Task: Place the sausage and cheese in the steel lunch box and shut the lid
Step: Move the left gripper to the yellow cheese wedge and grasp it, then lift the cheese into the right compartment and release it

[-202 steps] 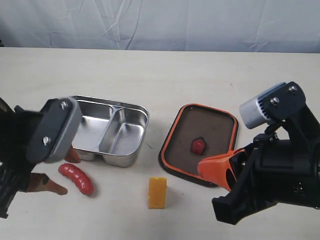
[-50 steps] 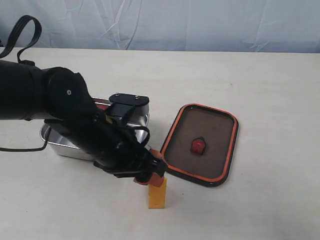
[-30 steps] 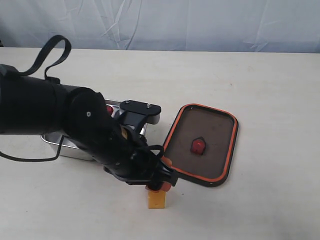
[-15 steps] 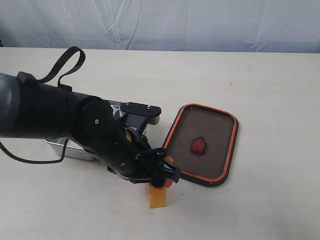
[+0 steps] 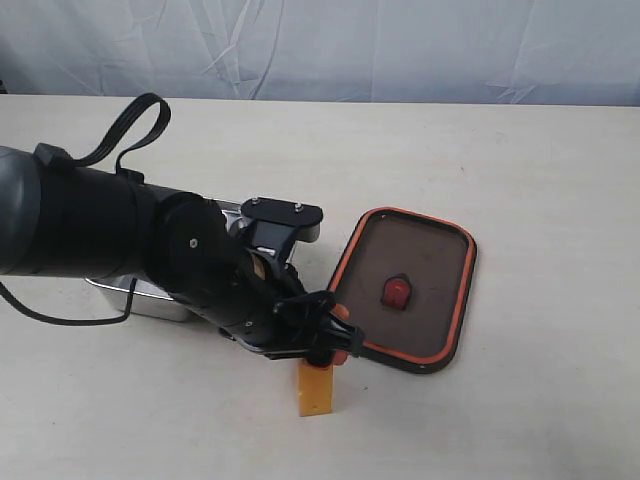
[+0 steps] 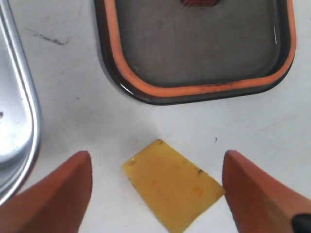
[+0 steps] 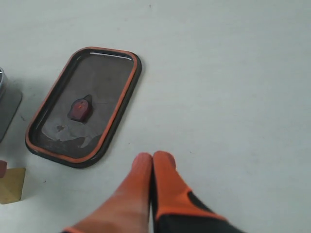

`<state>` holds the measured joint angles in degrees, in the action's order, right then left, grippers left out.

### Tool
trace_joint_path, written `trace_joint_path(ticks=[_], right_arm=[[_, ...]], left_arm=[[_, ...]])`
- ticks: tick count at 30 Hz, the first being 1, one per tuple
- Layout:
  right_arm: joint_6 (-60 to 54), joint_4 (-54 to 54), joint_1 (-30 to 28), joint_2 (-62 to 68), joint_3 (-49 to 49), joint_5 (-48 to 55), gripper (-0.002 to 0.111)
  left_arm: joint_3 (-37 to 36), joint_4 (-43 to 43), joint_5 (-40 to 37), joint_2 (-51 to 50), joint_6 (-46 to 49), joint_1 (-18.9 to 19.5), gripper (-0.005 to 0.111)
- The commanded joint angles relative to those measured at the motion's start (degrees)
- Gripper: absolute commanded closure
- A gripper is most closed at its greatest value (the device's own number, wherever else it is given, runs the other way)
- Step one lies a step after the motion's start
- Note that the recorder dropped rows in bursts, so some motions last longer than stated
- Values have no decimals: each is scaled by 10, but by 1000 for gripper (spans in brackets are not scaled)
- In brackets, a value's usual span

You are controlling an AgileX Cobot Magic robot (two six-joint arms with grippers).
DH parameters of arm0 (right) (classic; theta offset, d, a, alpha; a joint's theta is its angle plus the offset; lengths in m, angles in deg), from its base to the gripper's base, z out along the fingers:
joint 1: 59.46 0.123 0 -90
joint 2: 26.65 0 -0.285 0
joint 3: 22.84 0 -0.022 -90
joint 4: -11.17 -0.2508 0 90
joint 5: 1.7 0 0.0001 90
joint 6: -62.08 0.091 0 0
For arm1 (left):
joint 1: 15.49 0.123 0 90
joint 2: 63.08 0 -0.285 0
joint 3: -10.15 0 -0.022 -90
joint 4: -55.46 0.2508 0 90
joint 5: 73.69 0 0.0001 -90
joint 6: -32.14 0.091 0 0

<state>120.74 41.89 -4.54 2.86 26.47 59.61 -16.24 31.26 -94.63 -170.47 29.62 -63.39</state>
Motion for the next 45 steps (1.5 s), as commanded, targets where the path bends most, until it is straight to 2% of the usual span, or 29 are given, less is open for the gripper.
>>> trace_joint_path(ticks=[1, 5, 12, 22, 27, 33, 38, 42, 45], right_arm=[[-2, 8, -3, -2, 1, -1, 109], [-2, 8, -3, -2, 1, -1, 109], [-2, 8, -3, -2, 1, -1, 109], [-2, -1, -3, -2, 1, -1, 109], [-2, -4, -3, -2, 1, -1, 109], [-2, -8, -3, -2, 1, -1, 109], [-3, -12, -3, -2, 1, -1, 109], [-3, -12, -3, -2, 1, -1, 109], [-3, -12, -3, -2, 1, -1, 109]], left_arm=[[0, -5, 2, -7, 0, -3, 37], [0, -7, 4, -29, -2, -7, 37], [0, -5, 5, -54, -1, -36, 37], [0, -5, 29, -54, -5, -37, 37], [0, 20, 34, -54, -5, -37, 45], [0, 36, 28, -54, -5, -36, 47], [0, 36, 8, -54, -5, -36, 61], [0, 43, -26, -54, 0, -36, 65], [0, 48, -54, -54, 0, -36, 72]])
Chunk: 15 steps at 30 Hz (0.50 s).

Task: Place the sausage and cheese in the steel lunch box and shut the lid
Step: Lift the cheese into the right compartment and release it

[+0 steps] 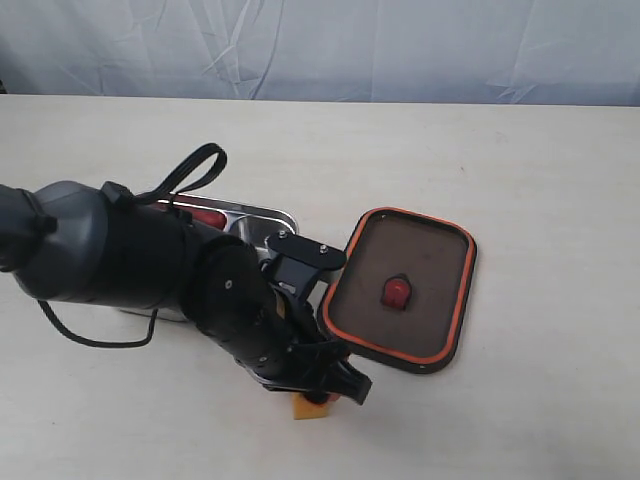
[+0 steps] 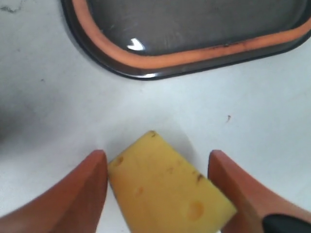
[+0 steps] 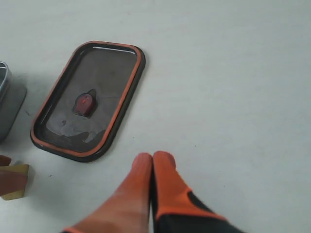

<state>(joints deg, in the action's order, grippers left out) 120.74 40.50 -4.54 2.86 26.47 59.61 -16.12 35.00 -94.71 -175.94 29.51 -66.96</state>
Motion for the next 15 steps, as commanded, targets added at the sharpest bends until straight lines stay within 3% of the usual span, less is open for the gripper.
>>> trace_joint_path(ticks=[1, 7, 15], right_arm=[[-3, 1, -3, -2, 1, -1, 109], [-4, -1, -3, -2, 1, -1, 109], [-4, -1, -3, -2, 1, -1, 109]], left_arm=[[-2, 10, -62, 0, 1, -1, 75], [-2, 14, -94, 0, 12, -1, 107], [-2, 13, -139, 3, 81, -1, 107]])
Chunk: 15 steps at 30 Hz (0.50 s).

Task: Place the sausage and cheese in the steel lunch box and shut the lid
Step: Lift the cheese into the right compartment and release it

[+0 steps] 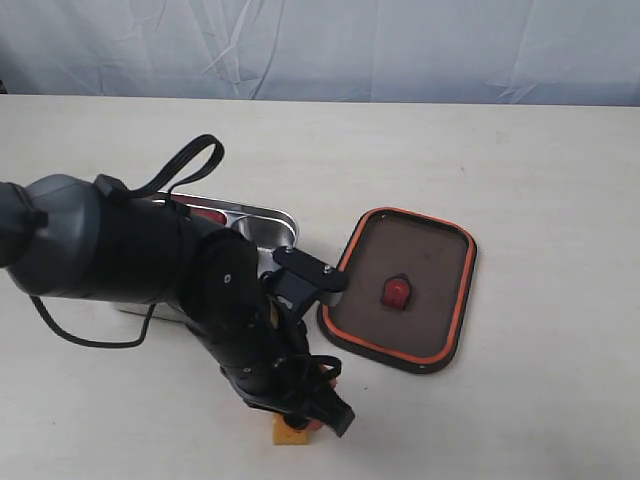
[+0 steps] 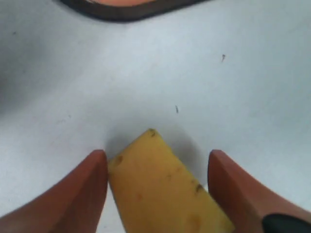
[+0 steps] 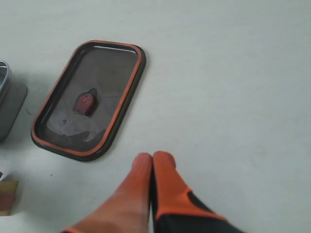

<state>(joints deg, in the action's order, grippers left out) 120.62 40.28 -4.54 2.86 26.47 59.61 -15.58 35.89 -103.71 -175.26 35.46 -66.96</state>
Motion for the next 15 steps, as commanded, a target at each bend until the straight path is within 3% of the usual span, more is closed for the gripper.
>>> trace_joint_path(ticks=[1, 15], right_arm=[[-3, 2, -3, -2, 1, -1, 109], [-3, 1, -3, -2, 1, -1, 109]], left_arm=[[-7, 4, -50, -3, 22, -1, 107], [-7, 12, -36, 61, 48, -1, 107]])
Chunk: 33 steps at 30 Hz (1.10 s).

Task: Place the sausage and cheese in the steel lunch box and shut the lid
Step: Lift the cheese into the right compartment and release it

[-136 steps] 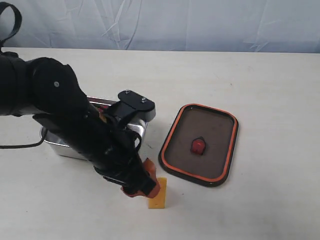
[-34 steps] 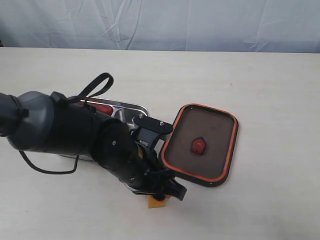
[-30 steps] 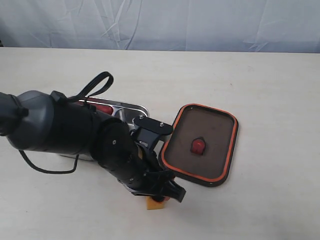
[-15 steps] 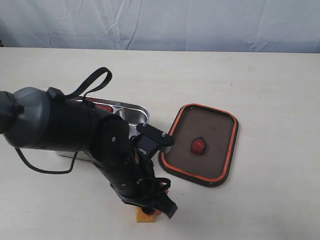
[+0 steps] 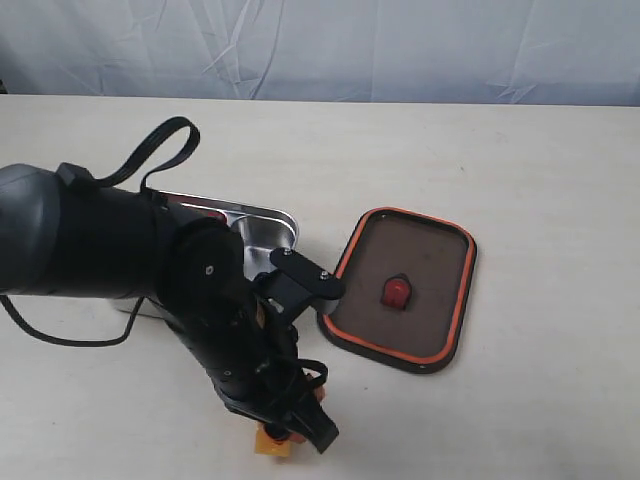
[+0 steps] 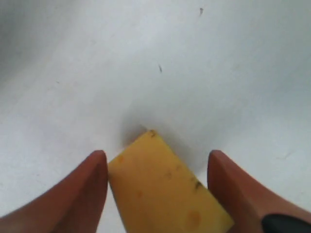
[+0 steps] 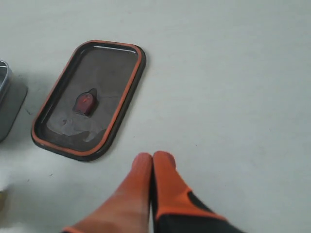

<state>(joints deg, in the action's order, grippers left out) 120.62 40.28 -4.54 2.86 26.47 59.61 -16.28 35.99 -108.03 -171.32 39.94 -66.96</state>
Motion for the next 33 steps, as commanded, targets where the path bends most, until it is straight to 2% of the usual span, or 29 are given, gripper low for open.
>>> trace_joint_path(ticks=[1, 14, 20, 23, 27, 29, 33], right_arm=[[-3, 1, -3, -2, 1, -1, 109], [-3, 1, -3, -2, 1, -1, 109], [-3, 1, -3, -2, 1, -1, 109], [-3, 1, -3, -2, 1, -1, 109], [-3, 1, -3, -2, 1, -1, 109], [-3, 1, -3, -2, 1, -1, 109], [-3, 3, -3, -2, 1, -1, 109]], left_arm=[[0, 12, 9, 25, 3, -1, 107], [0, 22, 54, 79, 3, -1, 107], [15, 149, 78, 105, -19, -1, 107], [27, 247, 82, 106, -88, 2, 107], [29, 343, 108, 106, -172, 31, 107], [29, 373, 128, 106, -198, 64, 107], [29, 370, 194, 105, -198, 134, 107]])
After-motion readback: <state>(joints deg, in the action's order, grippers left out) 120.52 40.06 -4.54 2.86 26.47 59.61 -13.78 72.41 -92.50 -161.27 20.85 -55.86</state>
